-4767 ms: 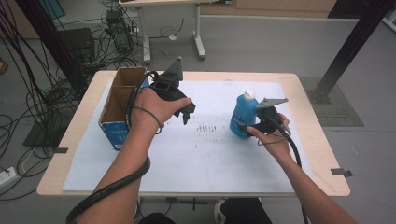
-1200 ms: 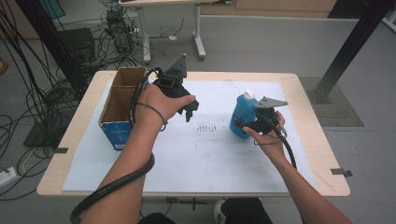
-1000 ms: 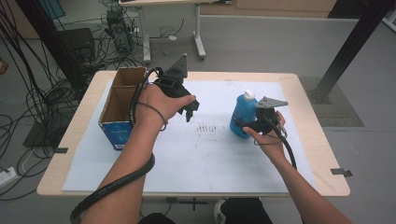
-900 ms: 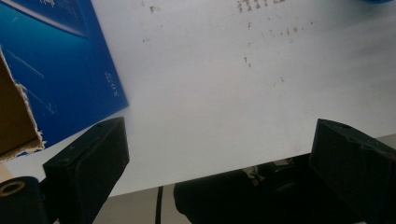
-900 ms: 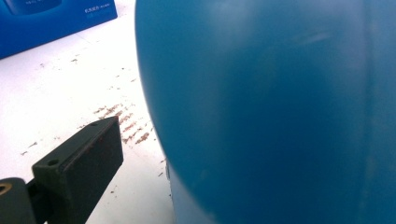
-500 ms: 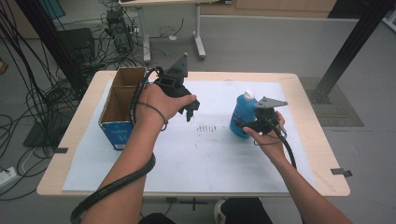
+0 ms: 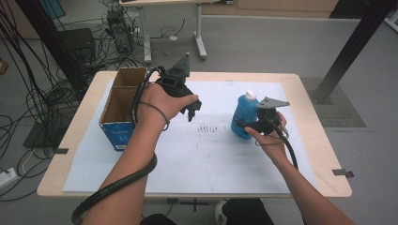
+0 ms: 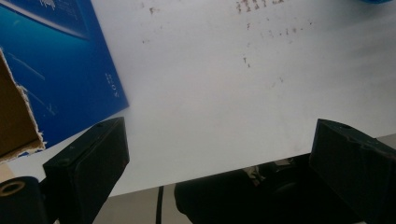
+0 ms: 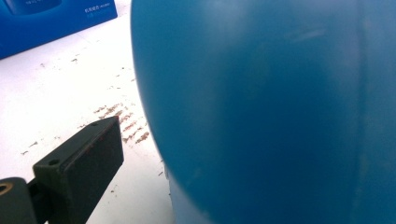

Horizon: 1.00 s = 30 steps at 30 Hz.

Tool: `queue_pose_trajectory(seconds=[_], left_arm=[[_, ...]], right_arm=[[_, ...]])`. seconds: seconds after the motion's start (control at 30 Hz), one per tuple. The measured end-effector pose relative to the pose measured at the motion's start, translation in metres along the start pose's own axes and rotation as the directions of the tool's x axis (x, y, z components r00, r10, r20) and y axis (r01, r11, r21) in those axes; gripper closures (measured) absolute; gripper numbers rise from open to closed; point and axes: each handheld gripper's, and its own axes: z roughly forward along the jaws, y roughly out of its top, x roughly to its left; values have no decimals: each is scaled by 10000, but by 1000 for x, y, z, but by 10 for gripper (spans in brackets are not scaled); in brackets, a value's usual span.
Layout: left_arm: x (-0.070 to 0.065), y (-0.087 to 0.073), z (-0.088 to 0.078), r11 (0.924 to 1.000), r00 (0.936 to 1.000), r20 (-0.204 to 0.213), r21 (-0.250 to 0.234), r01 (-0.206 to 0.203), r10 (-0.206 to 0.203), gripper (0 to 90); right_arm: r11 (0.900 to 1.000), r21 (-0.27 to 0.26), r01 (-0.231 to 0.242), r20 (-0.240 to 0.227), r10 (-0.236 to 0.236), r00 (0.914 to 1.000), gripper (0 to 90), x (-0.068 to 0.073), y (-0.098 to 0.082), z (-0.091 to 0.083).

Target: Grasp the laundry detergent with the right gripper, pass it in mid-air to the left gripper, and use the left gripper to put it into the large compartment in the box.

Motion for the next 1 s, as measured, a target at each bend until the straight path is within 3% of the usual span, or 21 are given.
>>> queue_pose_trajectory(seconds=[0.77, 1.0], left_arm=[[0, 0, 0, 10000, 10000, -23, -7, 46, -46, 51], [1, -1, 1, 10000, 10000, -40, -1, 39, -39, 52]], right_arm=[[9999, 43, -108, -42, 109, 9999, 24, 0, -1, 1], [9998, 97, -160, -206, 162, 9997, 95, 0, -2, 2]])
